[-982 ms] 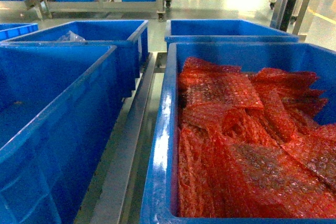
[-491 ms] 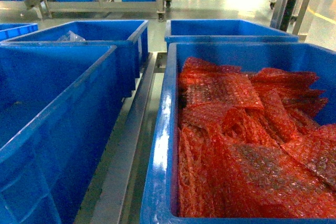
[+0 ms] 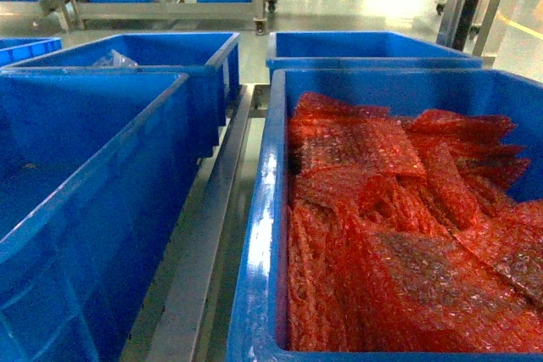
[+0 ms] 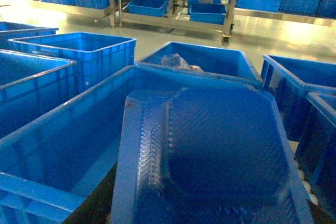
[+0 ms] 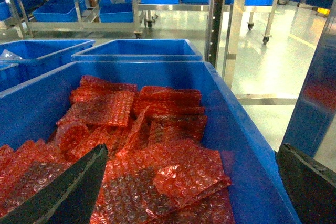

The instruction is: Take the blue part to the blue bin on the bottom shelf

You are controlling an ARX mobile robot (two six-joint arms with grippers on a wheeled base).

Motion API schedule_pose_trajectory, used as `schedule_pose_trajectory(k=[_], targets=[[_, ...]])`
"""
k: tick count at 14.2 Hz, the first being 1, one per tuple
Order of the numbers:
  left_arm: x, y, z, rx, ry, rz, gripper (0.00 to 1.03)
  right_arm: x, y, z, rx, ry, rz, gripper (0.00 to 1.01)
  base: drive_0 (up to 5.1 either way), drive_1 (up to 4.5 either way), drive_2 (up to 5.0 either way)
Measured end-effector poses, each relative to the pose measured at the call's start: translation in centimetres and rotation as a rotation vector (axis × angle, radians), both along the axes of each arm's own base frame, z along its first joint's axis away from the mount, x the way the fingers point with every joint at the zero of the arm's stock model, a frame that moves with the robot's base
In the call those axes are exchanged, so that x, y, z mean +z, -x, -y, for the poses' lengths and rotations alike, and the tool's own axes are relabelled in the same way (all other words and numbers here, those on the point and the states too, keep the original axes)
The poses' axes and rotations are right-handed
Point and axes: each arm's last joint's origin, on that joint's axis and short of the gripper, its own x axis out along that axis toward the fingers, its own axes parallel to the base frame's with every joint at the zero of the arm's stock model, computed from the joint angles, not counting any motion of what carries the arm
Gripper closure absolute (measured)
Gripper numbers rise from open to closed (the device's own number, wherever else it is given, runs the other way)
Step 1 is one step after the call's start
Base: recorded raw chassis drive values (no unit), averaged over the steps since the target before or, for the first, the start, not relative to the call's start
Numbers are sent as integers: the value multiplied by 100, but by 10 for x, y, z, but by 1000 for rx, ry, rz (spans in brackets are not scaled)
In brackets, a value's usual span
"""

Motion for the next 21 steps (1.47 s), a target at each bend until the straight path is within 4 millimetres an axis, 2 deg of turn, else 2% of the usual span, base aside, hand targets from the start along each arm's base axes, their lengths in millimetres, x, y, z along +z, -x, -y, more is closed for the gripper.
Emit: schedule_pose_trajectory(k=[17, 19, 20, 21], targets=[[0, 0, 0, 2, -1, -1, 60, 0, 0, 0, 0, 0, 0, 3, 0, 0, 0], [1, -2, 2, 34, -64, -38, 60, 0, 0, 0, 0, 0, 1, 3, 0, 0, 0], [23, -54, -4, 18, -59, 43, 60, 0, 0, 0, 0, 0, 0, 3, 0, 0, 0], [-8, -118, -1, -71, -65, -91, 60, 0, 0, 0, 0, 0, 0, 3, 0, 0, 0]])
